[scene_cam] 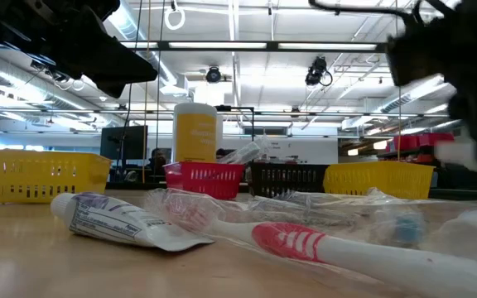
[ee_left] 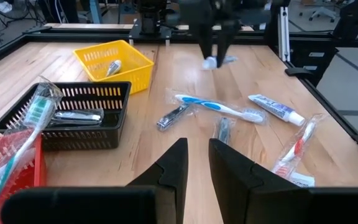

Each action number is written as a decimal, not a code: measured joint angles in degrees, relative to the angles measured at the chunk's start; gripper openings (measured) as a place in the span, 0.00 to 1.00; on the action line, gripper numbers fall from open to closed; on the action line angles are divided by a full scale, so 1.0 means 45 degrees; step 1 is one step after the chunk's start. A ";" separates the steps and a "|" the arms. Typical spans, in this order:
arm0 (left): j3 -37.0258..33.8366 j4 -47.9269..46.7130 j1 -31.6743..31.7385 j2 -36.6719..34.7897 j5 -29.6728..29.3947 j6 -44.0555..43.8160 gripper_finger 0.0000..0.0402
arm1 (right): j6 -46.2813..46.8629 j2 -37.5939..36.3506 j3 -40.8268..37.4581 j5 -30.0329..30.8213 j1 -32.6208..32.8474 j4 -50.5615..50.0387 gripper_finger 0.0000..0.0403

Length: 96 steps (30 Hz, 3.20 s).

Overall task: Pick & Place Travel size toiletries
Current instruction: Put the white toothpaste into the right yellow bin, then put the red toothbrush into the red bin

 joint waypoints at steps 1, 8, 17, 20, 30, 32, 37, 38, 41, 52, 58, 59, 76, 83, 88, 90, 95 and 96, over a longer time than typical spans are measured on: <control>0.0000 0.0037 0.0000 0.0000 -0.0003 0.0042 0.18 | -0.0299 -0.0271 0.0006 0.0410 -0.0128 -0.0009 0.24; 0.0005 0.0038 0.0004 0.0000 -0.0280 -0.0037 0.18 | -0.2869 -0.1784 0.0016 0.3530 -0.1582 -0.0152 0.24; 0.0000 0.0028 0.0000 0.0000 -0.0330 -0.0052 0.18 | -0.8935 -0.2096 -0.0133 0.5142 -0.4817 0.0024 0.24; 0.0005 0.0016 0.0000 0.0000 -0.0330 -0.0070 0.18 | -1.1067 -0.2063 -0.0569 0.4315 -0.5706 0.0247 0.24; 0.0005 -0.0054 0.0000 0.0000 -0.0325 -0.0061 0.18 | -1.2734 -0.2041 -0.2525 0.2204 -0.6807 0.1334 0.25; 0.0005 -0.0054 0.0000 0.0000 -0.0325 -0.0052 0.18 | -1.2735 -0.2041 -0.2788 0.2183 -0.6875 0.1769 0.26; 0.0005 -0.0044 0.0000 0.0000 -0.0367 0.0140 0.18 | -1.2836 -0.2041 -0.3097 0.2109 -0.7045 0.2200 0.32; 0.0005 -0.0044 0.0000 0.0000 -0.0472 0.0213 0.18 | -1.2836 -0.2041 -0.3090 0.2109 -0.7058 0.2215 0.34; 0.0005 -0.0034 0.0003 0.0000 -0.1014 0.0240 0.18 | -1.2841 -0.2074 -0.2815 0.2099 -0.7052 0.2085 0.40; 0.0005 -0.0007 0.0005 0.0000 -0.1438 -0.0309 0.18 | -1.2836 -0.2133 -0.1277 0.1181 -0.6550 0.2732 0.55; 0.0005 0.0030 0.0005 0.0000 -0.1293 -0.0345 0.18 | -1.2709 -0.2133 -0.1222 -0.0464 -0.5473 0.5113 0.54; 0.0005 0.0080 0.0005 0.0000 -0.1137 -0.0382 0.18 | -1.2577 -0.2133 -0.1222 -0.0539 -0.5240 0.5472 0.54; 0.0008 0.1889 0.0000 -0.0005 0.1579 -0.0721 0.18 | -1.0825 -0.0059 -0.1222 -0.0548 -0.1023 0.8411 0.52; 0.0016 0.2622 -0.0143 0.0295 0.1807 -0.0848 0.18 | -1.0481 0.0916 -0.1222 -0.0543 -0.0313 0.8491 0.48; 0.0211 0.3413 -0.0364 0.1105 0.1806 -0.0707 0.18 | -1.0789 0.1126 -0.1222 -0.0530 -0.0118 0.8508 0.47; 0.0441 0.3392 -0.0494 0.1322 0.1822 -0.0661 0.18 | -1.1121 0.1126 -0.1222 -0.0246 -0.0061 0.8606 0.47; 0.0951 0.3370 -0.0729 0.1467 0.1807 -0.0237 0.18 | -1.1619 0.1126 -0.1222 0.0761 0.0052 0.8740 0.46; 0.1041 0.3421 -0.0737 0.1462 0.1803 -0.0190 0.18 | -1.1658 0.1126 -0.1222 0.0785 0.0054 0.8740 0.46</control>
